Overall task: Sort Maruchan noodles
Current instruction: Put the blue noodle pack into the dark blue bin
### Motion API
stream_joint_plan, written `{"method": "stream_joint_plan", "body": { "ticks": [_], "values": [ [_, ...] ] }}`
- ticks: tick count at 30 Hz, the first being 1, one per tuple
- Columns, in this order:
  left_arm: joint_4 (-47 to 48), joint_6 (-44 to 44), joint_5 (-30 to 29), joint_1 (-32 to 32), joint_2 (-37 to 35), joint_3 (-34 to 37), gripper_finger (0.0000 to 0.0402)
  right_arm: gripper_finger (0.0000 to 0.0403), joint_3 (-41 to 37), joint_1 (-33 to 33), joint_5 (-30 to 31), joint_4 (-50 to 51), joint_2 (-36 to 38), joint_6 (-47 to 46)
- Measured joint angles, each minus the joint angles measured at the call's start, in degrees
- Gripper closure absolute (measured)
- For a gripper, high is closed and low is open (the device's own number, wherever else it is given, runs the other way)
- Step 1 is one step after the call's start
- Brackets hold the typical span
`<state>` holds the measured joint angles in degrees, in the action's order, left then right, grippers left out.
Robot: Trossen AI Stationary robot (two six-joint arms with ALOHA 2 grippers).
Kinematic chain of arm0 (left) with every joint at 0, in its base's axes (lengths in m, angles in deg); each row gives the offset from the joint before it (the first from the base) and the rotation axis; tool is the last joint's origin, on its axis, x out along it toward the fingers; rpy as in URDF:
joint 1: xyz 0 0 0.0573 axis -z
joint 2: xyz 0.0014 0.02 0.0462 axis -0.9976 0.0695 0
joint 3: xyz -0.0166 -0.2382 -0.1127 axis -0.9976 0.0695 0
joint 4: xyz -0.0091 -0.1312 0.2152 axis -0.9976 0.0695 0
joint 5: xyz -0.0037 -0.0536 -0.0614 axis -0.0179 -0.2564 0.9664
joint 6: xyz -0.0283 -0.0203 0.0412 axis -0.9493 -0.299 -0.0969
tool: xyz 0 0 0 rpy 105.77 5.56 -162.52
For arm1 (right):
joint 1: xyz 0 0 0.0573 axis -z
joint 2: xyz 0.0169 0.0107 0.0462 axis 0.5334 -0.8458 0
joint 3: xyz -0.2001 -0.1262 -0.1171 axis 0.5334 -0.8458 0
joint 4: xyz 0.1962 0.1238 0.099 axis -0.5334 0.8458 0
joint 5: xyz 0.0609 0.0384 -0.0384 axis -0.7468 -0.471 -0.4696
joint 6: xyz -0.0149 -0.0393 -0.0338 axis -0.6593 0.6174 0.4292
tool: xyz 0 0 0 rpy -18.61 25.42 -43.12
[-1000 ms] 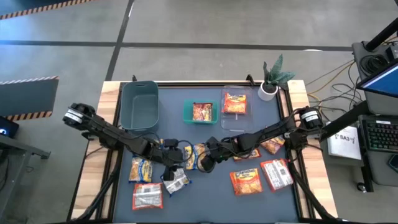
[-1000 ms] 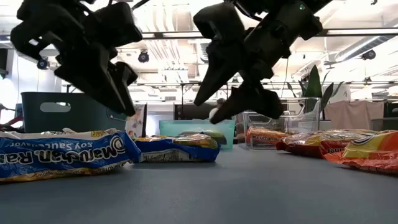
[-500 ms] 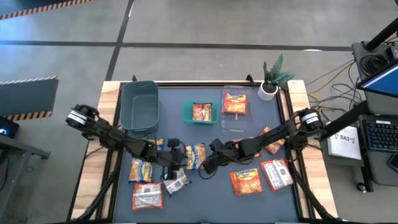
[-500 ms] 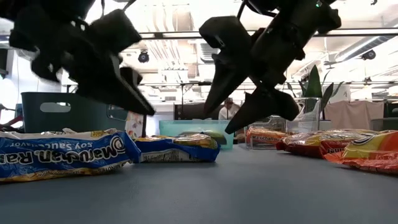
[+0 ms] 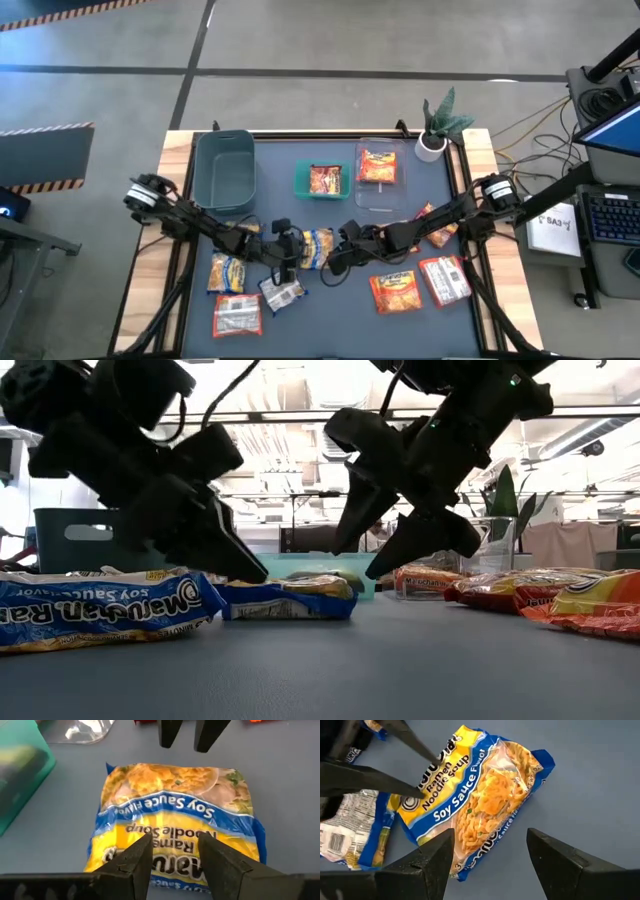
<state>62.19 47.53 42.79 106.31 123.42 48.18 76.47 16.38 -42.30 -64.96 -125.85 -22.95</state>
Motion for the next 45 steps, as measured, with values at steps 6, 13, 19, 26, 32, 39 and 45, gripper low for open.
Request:
{"method": "stream_joint_plan", "body": {
  "ticks": [6,13,19,26,32,39,45],
  "values": [
    [-0.78,-3.16,-0.55,0.04,2.41,0.12,0.0261,0.0165,-2.57,0.00,-0.01,-4.34,0.00,-0.96],
    [-1.59,-7.60,-0.39,0.26,2.56,2.45,0.0261,0.0165,-4.25,0.00,0.91,-7.78,-0.02,-1.41],
    [-1.80,-7.81,-0.30,0.33,2.50,2.82,0.0265,0.0165,-4.43,0.13,1.13,-9.94,-0.02,-0.18],
    [-1.78,-8.29,0.53,0.35,2.50,2.87,0.0275,0.0165,-4.44,0.37,1.98,-13.04,-2.40,0.62],
    [-1.51,-8.90,0.53,0.82,2.52,2.89,0.0277,0.0165,-4.47,0.54,2.19,-20.48,-6.61,2.04],
    [-1.25,-9.32,0.27,0.98,2.50,3.04,0.0277,0.0169,-4.35,0.99,2.74,-24.36,-8.60,5.04],
    [-1.28,-9.29,0.27,0.98,2.49,3.09,0.0277,0.0196,-4.24,1.04,2.86,-25.02,-8.61,6.60]
  ]
}}
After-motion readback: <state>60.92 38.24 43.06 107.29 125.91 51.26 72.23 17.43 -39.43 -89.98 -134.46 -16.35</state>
